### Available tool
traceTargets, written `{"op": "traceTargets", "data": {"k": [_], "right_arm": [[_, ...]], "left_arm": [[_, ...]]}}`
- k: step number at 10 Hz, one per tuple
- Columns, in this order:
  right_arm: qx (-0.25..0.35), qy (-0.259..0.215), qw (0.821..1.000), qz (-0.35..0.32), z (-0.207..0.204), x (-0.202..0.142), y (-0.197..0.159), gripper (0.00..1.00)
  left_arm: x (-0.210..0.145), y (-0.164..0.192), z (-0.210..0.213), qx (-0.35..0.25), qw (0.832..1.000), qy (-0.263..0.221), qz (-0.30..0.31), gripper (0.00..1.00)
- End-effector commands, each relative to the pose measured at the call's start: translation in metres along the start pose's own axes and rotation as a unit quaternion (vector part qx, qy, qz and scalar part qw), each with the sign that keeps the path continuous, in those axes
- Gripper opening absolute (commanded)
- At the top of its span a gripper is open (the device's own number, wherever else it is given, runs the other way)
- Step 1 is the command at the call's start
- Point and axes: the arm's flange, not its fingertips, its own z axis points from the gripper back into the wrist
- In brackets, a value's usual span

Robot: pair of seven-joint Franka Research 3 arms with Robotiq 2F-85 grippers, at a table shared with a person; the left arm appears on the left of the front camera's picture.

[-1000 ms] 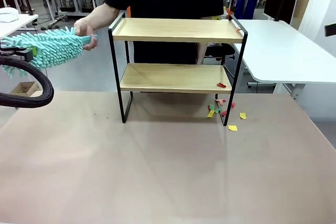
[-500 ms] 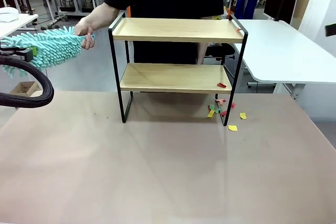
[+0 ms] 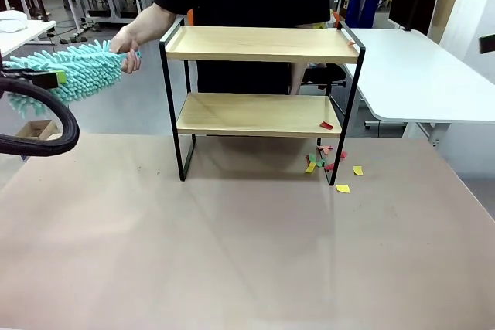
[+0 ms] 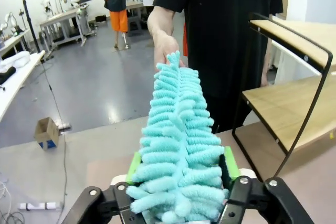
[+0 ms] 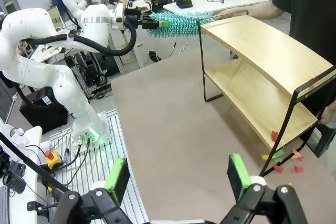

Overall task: Clean the shelf.
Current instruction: Hand the Duster back to the human.

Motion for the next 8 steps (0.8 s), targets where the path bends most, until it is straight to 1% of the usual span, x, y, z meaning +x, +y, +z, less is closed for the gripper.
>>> {"op": "traceTargets", "data": {"k": [1,3,5,6,8], "right_arm": [[0.003,-0.012,1.000,0.012,-0.001,0.003,-0.002,1.00],[0.003,-0.012,1.000,0.012,-0.001,0.003,-0.002,1.00],[0.003,-0.012,1.000,0.012,-0.001,0.003,-0.002,1.00],[0.003,-0.012,1.000,0.012,-0.001,0.003,-0.002,1.00],[0.003,-0.012,1.000,0.012,-0.001,0.003,-0.002,1.00]], "left_arm": [[0.039,0.015,0.016,-0.013,0.999,-0.010,0.039,1.00],[0.073,0.037,0.034,-0.019,0.995,-0.022,0.096,1.00],[0.106,0.073,0.052,-0.018,0.985,-0.045,0.168,1.00],[0.115,0.095,0.060,-0.004,0.978,-0.060,0.201,1.00],[0.116,0.142,0.078,0.028,0.966,-0.076,0.244,1.00]]}}
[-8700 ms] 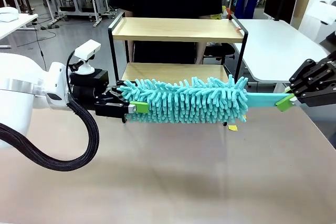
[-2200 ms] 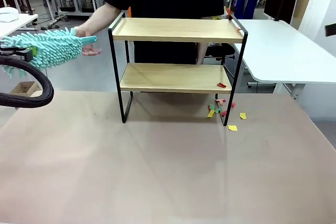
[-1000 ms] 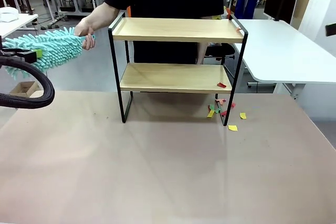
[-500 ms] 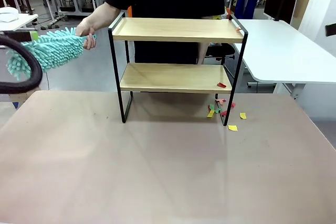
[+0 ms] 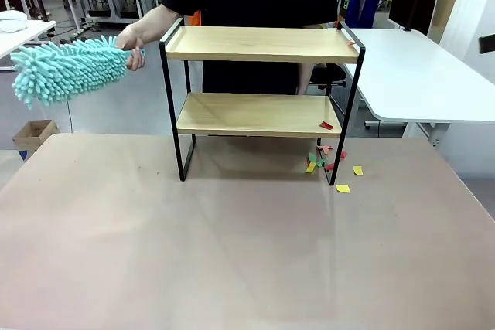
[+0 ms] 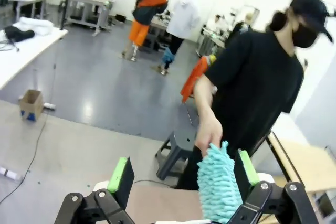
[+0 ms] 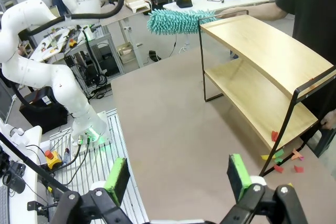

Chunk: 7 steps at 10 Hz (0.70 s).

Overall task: Clean the shelf.
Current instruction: Hand the Duster back to the human.

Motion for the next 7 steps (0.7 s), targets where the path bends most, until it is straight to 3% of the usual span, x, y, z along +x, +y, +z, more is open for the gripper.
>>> {"op": "traceTargets", "data": {"k": [1,3,7], "right_arm": [[0.004,-0.013,1.000,0.012,-0.0007,0.0025,-0.0021,1.00],[0.004,-0.013,1.000,0.012,-0.0007,0.0025,-0.0021,1.00],[0.004,-0.013,1.000,0.012,-0.0007,0.0025,-0.0021,1.00]], "left_arm": [[0.0175,0.0199,0.0058,0.016,1.000,-0.006,0.024,1.00],[0.0094,0.0244,0.0047,0.047,0.999,-0.004,0.018,1.00],[0.0138,0.0299,0.0123,0.025,0.999,-0.015,0.022,1.00]]}}
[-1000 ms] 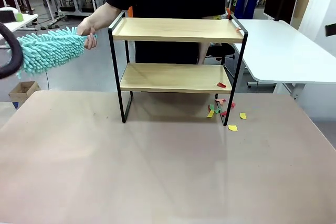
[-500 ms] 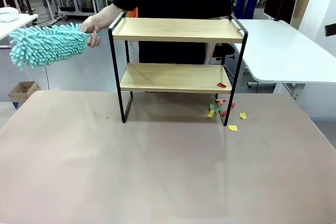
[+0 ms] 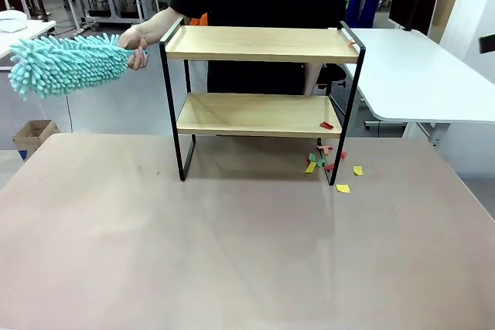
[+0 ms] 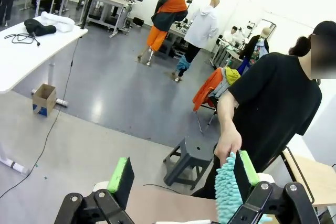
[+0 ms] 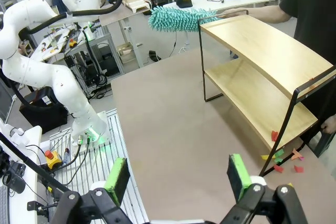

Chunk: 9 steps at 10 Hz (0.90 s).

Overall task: Clean the shelf.
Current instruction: Hand the Duster back to the human.

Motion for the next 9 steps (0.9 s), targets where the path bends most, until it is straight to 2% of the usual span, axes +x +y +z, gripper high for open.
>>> {"op": "traceTargets", "data": {"k": [1,9], "right_arm": [[0.004,-0.013,1.000,0.012,-0.0006,0.0026,-0.0019,1.00],[0.004,-0.013,1.000,0.012,-0.0006,0.0026,-0.0019,1.00]], "left_arm": [[0.0017,-0.0010,0.0015,-0.006,1.000,-0.001,0.000,1.00],[0.0017,-0.0010,0.0015,-0.006,1.000,-0.001,0.000,1.00]]}}
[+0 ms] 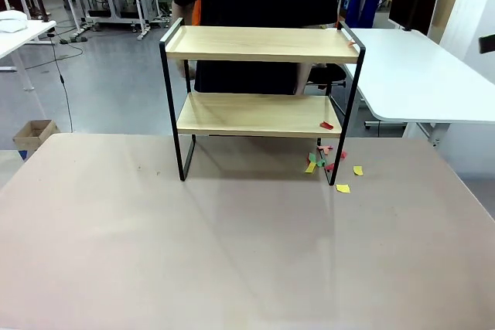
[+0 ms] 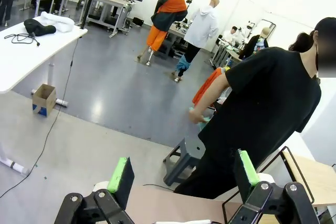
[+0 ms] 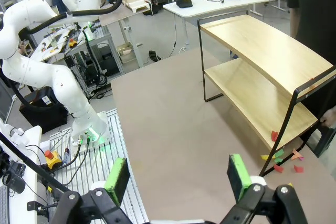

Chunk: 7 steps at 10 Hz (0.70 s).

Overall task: Clean the shelf.
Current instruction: Hand the Duster back to the human.

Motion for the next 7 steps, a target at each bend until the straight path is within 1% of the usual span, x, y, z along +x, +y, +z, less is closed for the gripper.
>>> {"op": "traceTargets", "data": {"k": [1,7], "right_arm": [[0.004,-0.013,1.000,0.012,-0.0006,0.0026,-0.0019,1.00],[0.004,-0.013,1.000,0.012,-0.0006,0.0026,-0.0019,1.00]], "left_arm": [[0.0017,-0.0009,0.0015,-0.006,1.000,-0.001,0.000,1.00],[0.0017,-0.0009,0.0015,-0.006,1.000,-0.001,0.000,1.00]]}}
